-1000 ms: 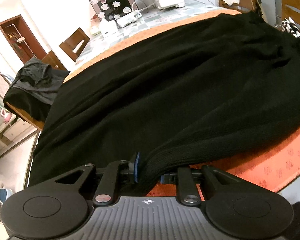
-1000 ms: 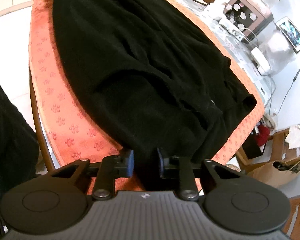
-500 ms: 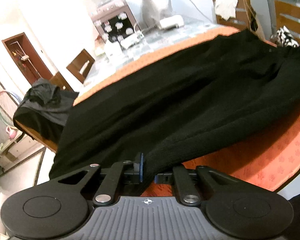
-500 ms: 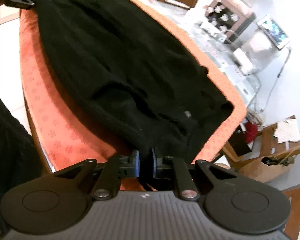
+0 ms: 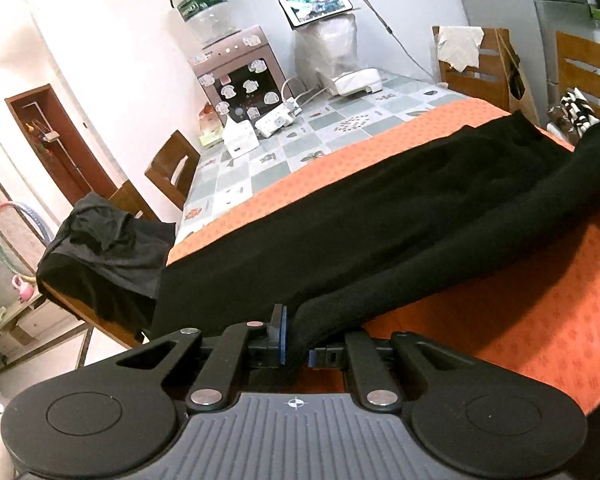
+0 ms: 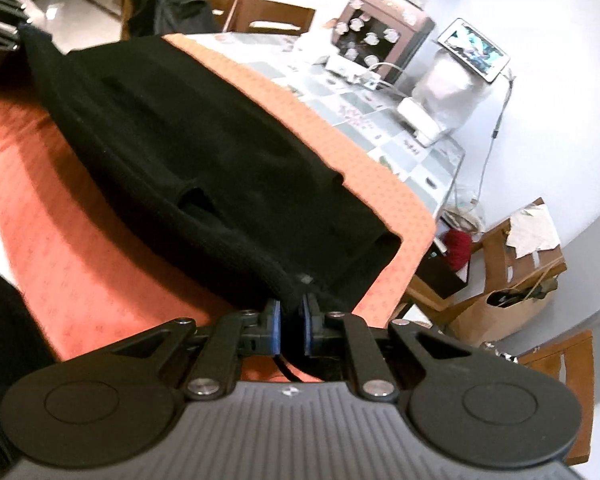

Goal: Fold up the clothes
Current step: 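Lift the edge with both grippers and fold it over the trousers, then open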

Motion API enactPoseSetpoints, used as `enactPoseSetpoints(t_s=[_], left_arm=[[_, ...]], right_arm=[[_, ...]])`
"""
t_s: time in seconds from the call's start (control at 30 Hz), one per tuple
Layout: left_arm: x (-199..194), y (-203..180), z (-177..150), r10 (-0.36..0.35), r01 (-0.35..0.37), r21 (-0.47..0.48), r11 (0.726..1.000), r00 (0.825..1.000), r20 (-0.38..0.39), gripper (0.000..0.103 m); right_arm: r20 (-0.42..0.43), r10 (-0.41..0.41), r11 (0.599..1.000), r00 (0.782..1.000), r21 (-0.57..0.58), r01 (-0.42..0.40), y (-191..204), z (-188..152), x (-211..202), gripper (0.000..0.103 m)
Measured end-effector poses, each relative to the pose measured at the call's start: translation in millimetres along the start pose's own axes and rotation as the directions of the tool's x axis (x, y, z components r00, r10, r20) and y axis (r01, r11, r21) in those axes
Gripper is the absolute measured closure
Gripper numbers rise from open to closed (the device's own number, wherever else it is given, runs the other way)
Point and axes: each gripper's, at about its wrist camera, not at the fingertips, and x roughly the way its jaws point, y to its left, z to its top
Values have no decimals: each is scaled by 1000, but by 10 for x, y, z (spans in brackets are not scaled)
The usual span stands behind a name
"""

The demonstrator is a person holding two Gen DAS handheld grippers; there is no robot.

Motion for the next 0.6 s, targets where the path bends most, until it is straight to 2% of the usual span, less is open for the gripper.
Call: enactPoseSetpoints(t_s=[0.1, 0.23, 0.47, 0.6], left_arm=[[179, 115, 267, -7, 7, -6, 1000, 1000, -23, 92], [609, 268, 665, -8, 7, -33, 999, 999, -51, 92], [1547, 299, 1122, -25, 21, -25, 999, 988, -153, 92], [2014, 298, 1297, -38, 38, -2, 999, 981, -192, 92]], right_arm=[[0, 13, 1000, 1000, 24, -13, -296, 230, 140, 91], [-1, 35, 999, 999, 35, -35, -702, 546, 456, 91], [-57, 105, 993, 993, 68, -101, -1328, 896, 1358, 91], [-116, 146, 987, 982, 81, -137, -1497, 964, 1904, 91]])
